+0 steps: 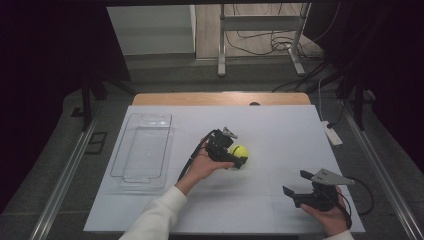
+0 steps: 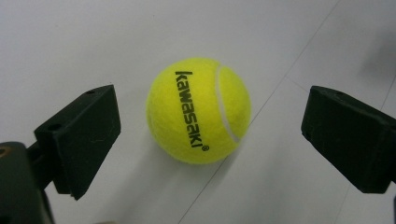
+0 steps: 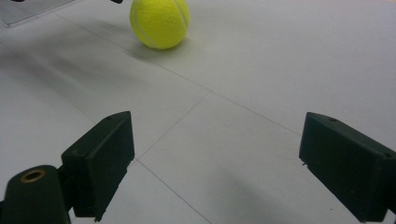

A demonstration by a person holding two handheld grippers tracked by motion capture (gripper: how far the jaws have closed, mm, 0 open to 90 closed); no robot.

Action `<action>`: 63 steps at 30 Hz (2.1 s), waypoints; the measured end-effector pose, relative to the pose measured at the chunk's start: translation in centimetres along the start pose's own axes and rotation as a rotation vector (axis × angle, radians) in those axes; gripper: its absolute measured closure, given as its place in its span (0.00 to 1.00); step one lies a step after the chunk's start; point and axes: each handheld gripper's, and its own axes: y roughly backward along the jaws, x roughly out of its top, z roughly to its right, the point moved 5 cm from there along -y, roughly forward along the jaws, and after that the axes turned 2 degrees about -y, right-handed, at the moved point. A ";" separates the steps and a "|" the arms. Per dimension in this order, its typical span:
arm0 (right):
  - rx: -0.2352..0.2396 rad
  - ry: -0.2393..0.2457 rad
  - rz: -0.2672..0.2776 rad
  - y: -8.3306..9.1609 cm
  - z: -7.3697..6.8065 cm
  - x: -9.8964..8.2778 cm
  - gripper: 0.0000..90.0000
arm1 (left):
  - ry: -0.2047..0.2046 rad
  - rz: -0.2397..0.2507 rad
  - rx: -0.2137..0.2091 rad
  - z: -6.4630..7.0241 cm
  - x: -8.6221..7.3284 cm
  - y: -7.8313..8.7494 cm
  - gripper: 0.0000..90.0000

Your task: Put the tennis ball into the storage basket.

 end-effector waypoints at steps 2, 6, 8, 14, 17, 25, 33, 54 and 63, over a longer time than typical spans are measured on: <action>0.000 0.000 0.000 0.0 0.0 0.0 0.12 | 0.009 -0.002 -0.004 -0.1 0.0 -0.2 0.06; 0.000 -0.001 -0.001 0.0 0.0 0.0 0.12 | 0.020 -0.009 -0.010 -0.2 0.1 -0.6 0.06; 0.000 0.000 0.000 0.0 0.0 0.0 0.12 | 0.032 -0.012 -0.017 -0.3 0.1 -0.8 0.06; 0.000 -0.001 -0.002 0.0 0.0 0.0 0.12 | 0.038 -0.026 -0.024 -0.4 0.0 -1.3 0.06; 0.000 -0.001 -0.002 0.0 0.0 0.0 0.12 | 0.043 -0.031 -0.030 -0.4 0.0 -1.6 0.06; -0.003 -0.001 -0.006 0.0 0.0 -0.1 0.12 | 0.043 -0.039 -0.037 -0.5 -0.1 -2.2 0.07; -0.004 -0.003 -0.007 0.0 0.1 -0.1 0.12 | 0.050 -0.044 -0.037 -0.4 -0.1 -2.6 0.12; -0.004 -0.007 -0.003 0.0 0.2 -0.1 0.12 | 0.041 -0.050 -0.002 -0.4 -0.1 -2.5 0.30; -0.005 -0.007 -0.002 0.0 0.1 -0.1 0.12 | 0.019 -0.026 -0.004 -0.1 0.1 -1.8 0.30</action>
